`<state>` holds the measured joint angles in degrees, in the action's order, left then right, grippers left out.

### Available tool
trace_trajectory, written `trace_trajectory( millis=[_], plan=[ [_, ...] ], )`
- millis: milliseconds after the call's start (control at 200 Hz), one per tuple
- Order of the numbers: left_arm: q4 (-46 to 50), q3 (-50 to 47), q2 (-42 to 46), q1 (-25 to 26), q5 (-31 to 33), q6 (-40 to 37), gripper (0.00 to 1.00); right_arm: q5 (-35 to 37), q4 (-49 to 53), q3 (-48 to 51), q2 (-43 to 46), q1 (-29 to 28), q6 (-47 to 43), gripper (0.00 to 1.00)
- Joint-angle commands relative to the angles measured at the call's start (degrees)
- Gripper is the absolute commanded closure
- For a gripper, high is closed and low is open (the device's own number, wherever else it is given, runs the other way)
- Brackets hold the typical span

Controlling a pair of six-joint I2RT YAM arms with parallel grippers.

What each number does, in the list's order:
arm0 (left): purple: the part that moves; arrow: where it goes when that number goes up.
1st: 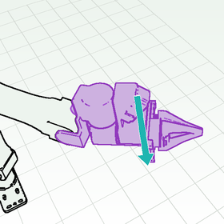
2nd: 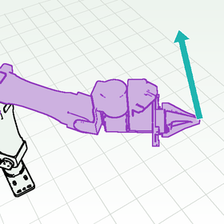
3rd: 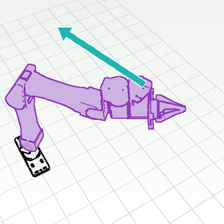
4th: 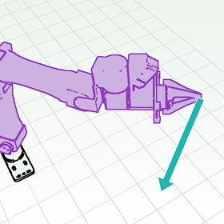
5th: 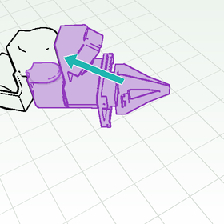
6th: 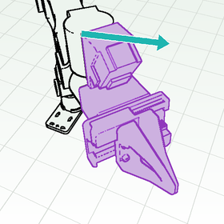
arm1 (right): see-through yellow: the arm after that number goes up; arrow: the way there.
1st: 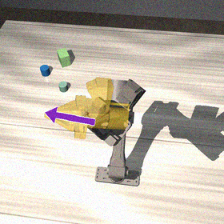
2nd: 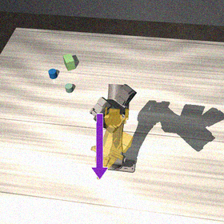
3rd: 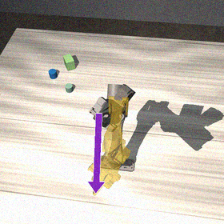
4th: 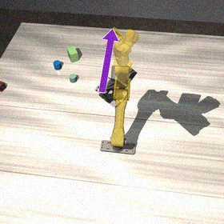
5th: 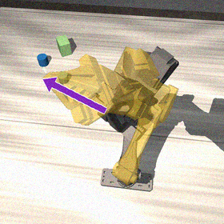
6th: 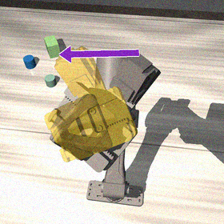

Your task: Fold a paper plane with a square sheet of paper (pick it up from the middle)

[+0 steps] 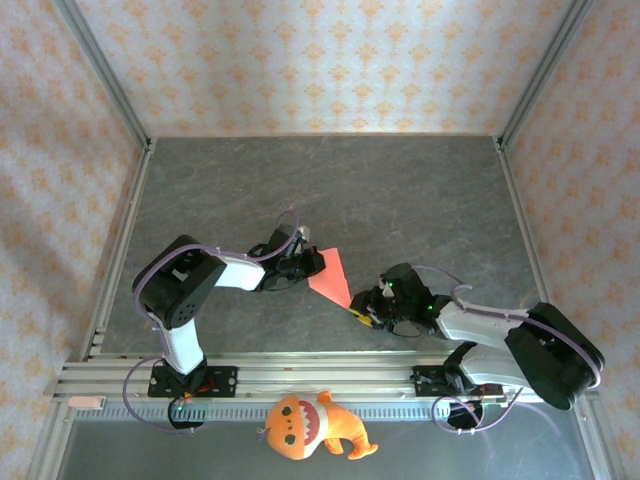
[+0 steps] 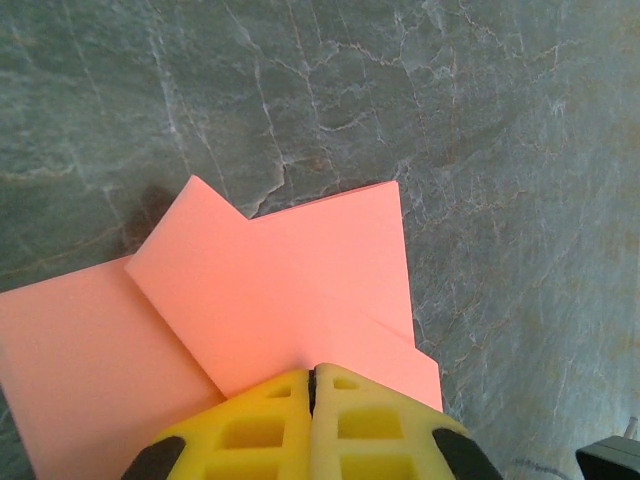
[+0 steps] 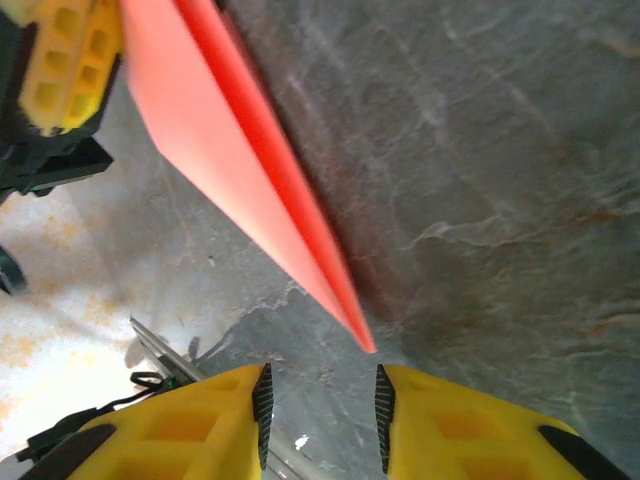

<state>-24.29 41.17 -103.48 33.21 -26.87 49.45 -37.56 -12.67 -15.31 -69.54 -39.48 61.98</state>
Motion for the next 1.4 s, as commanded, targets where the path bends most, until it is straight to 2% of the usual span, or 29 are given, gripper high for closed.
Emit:
trace_trajectory(
  millis=[0, 550, 986, 1186, 1241, 1396],
  plan=[
    [6.8, -2.1, -2.2, -1.1, 1.9, -0.5, 1.00, 1.2, -1.7, -0.7, -1.6, -0.3, 0.3, 0.65],
    [6.2, -2.4, -2.2, -1.1, 0.9, -0.2, 1.00, 3.7, -11.9, -3.1, -4.8, -0.4, 1.9, 0.66],
    [6.1, -2.1, -1.6, -1.1, 0.3, 0.2, 1.00, 6.2, -16.3, -4.9, -9.0, -0.2, -3.4, 0.67],
    [6.6, -1.8, -0.4, -1.1, -0.1, 0.3, 1.00, 6.1, -17.8, -4.9, -10.5, -0.3, -4.3, 0.78],
    [7.0, -1.5, 0.3, -1.1, -0.3, 0.2, 1.00, 6.1, -18.2, -4.6, -10.4, -0.2, -4.9, 0.84],
    [9.7, 1.8, 3.4, -1.2, -1.2, -1.5, 0.98, 6.5, -16.1, -4.1, -7.0, -0.2, -8.4, 0.95]
  ],
)
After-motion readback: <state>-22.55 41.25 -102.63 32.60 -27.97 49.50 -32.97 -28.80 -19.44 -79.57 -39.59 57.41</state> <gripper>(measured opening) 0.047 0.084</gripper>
